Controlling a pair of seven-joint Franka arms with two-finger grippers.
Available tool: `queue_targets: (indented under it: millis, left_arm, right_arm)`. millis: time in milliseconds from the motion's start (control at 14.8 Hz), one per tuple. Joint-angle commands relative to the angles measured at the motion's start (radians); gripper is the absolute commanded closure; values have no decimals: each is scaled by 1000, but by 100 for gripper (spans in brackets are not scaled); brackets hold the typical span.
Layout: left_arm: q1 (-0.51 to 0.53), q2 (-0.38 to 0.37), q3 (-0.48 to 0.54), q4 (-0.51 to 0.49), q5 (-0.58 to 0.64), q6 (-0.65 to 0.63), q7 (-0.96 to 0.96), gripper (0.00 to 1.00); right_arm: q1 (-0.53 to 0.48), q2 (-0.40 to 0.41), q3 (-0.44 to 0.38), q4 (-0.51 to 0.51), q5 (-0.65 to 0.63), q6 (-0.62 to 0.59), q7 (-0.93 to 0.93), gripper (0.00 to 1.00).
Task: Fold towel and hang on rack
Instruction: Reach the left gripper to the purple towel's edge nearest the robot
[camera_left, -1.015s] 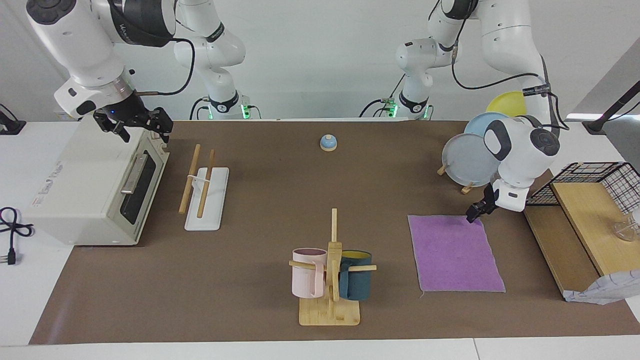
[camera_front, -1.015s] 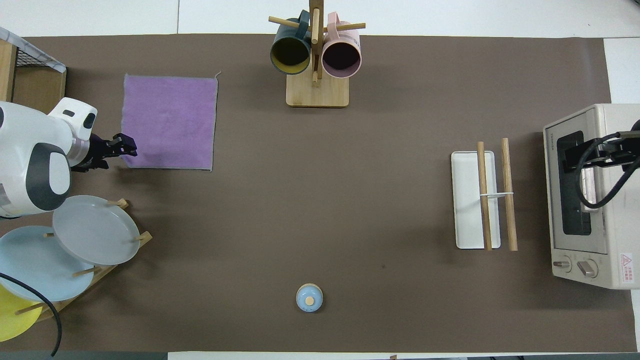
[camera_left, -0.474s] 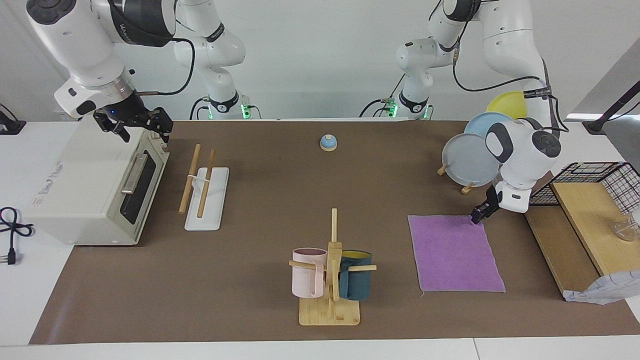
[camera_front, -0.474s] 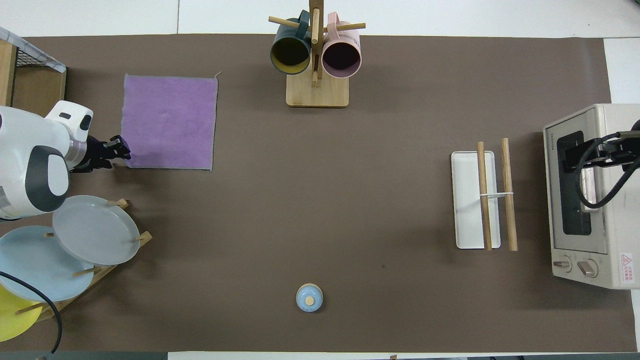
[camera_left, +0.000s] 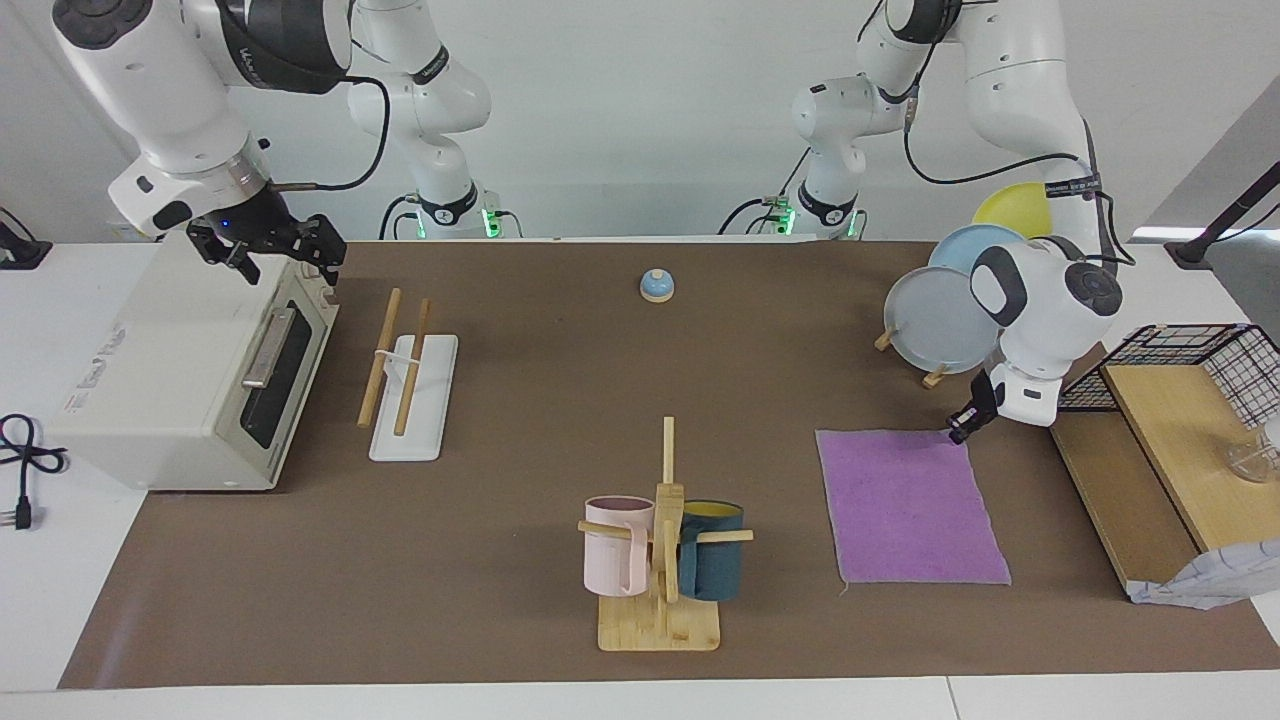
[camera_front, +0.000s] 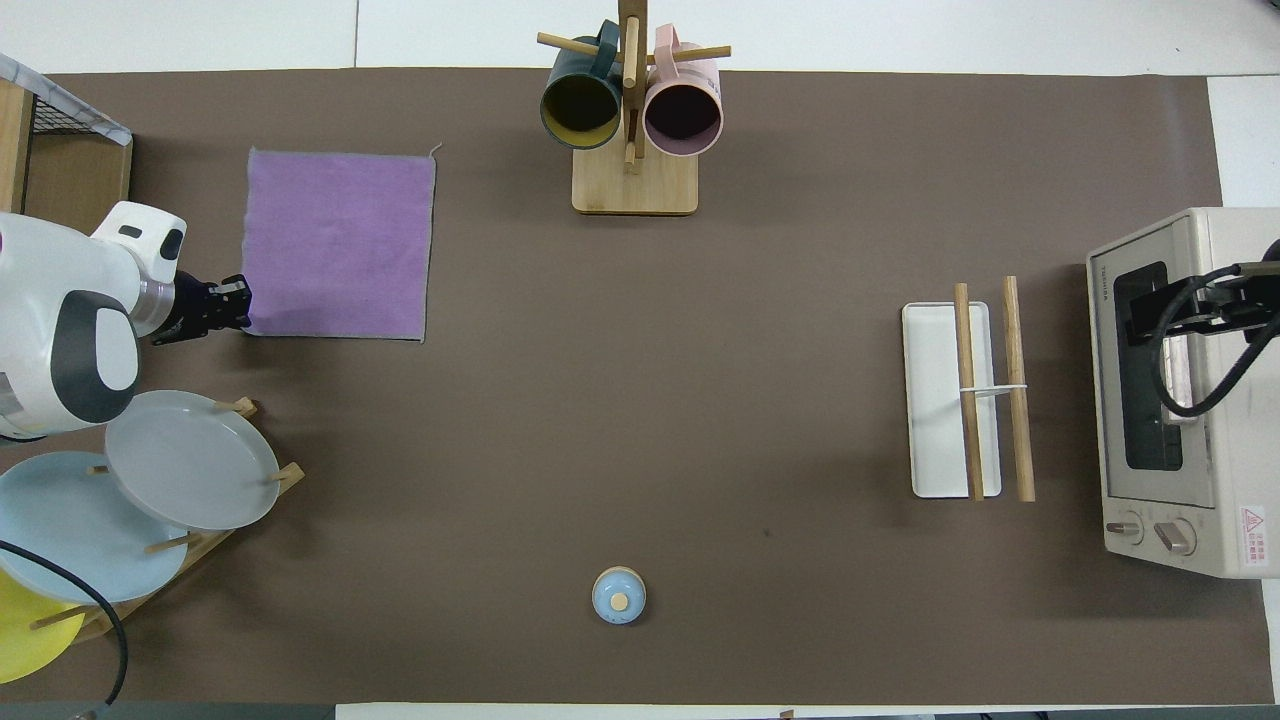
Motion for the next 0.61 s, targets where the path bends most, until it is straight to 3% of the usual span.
queue_targets:
  millis: [0,541]
  left_arm:
    - [4,0,-5,-8,-13,23,-1,100]
    - [-48,-18,-3,3,-8,12,119,100]
  right_arm:
    - [-9,-18,5,-17,-3,1,-19,0]
    - [-9,-18,5,-17,-3,1,-19,0]
